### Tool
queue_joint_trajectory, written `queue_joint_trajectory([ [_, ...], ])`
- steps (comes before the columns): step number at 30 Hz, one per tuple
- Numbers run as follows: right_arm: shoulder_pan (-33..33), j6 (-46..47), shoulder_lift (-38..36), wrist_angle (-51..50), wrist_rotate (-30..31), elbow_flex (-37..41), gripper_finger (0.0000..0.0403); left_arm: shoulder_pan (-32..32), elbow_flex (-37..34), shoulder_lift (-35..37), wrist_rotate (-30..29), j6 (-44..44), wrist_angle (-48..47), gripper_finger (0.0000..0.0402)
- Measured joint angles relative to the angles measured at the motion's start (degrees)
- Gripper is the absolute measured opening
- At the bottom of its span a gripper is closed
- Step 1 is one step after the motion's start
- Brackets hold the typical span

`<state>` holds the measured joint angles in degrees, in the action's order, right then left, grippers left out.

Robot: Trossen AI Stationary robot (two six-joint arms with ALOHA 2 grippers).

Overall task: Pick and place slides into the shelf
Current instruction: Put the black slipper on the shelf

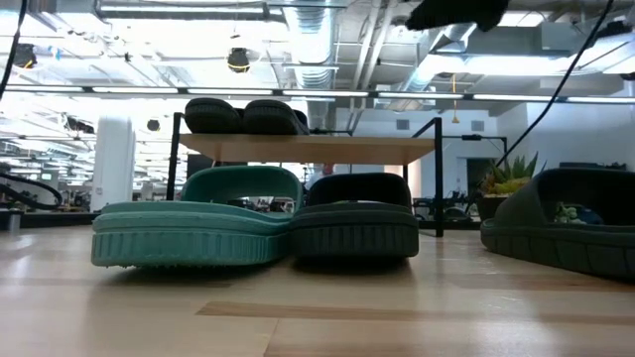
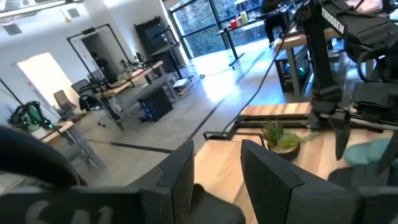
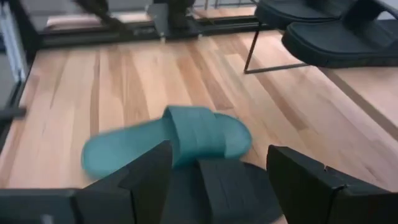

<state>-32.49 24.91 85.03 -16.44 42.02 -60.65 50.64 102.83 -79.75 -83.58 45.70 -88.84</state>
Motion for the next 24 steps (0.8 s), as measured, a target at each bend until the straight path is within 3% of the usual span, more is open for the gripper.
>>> queue_joint_trajectory([
  [2,0.6,0.8,2.4,0.3,0.0,-1.6,0.0239,1.0,0.0,0.0,0.6,3.4,-1.2,0.0122],
  [6,0.8,0.3,9.4,-2.1,0.1,-8.5,0.0220,4.1,0.0,0.2,1.8,2.0,-1.2,0.0122],
  [14,1.5,3.5,23.4,-22.9,-0.1,-25.2,0.0188,9.5,0.0,0.2,-1.4,6.1,-1.2,0.0122],
  [19,2.3,7.0,30.3,-32.7,-0.2,-34.0,0.0198,11.9,0.0,-0.3,-2.3,9.4,-1.2,0.0122],
  [24,2.8,8.0,34.6,-35.5,-1.9,-37.6,0.0226,13.2,0.0,-1.5,-2.3,11.2,-1.2,0.0122],
])
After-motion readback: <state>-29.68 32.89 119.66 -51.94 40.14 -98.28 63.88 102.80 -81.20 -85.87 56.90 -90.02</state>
